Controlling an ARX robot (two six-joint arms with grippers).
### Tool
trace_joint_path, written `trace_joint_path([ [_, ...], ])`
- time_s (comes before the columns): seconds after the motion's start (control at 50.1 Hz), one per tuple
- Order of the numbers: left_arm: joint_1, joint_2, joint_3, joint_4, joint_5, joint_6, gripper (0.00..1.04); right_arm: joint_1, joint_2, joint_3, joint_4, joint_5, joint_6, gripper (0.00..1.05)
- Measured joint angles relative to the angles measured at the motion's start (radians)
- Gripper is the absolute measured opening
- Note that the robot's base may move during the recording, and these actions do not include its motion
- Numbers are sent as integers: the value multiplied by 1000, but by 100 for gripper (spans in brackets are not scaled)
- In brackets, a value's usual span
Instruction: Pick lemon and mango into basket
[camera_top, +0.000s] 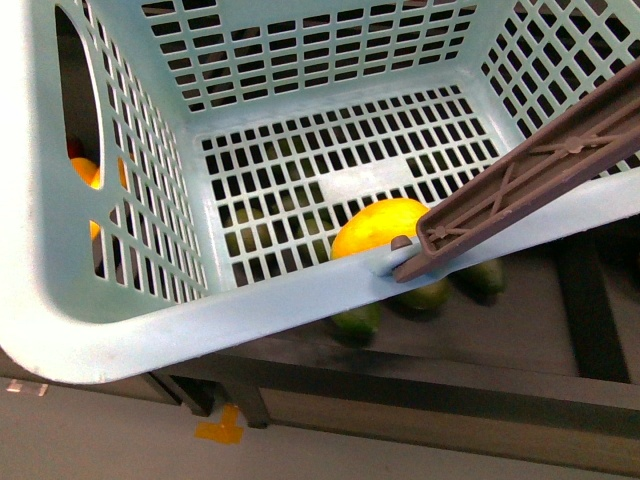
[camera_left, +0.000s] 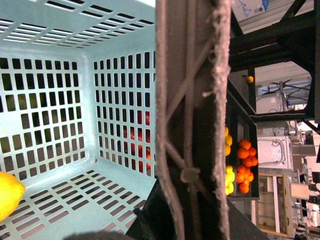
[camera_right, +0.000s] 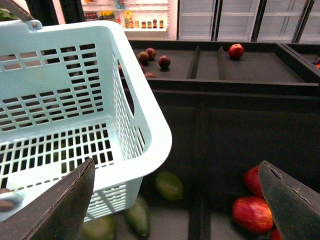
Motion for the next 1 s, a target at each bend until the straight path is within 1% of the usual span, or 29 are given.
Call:
trace_joint_path([
  [0.998,0,0,0,0,-1,-1,5,0,0,0,0,-2,2,96],
])
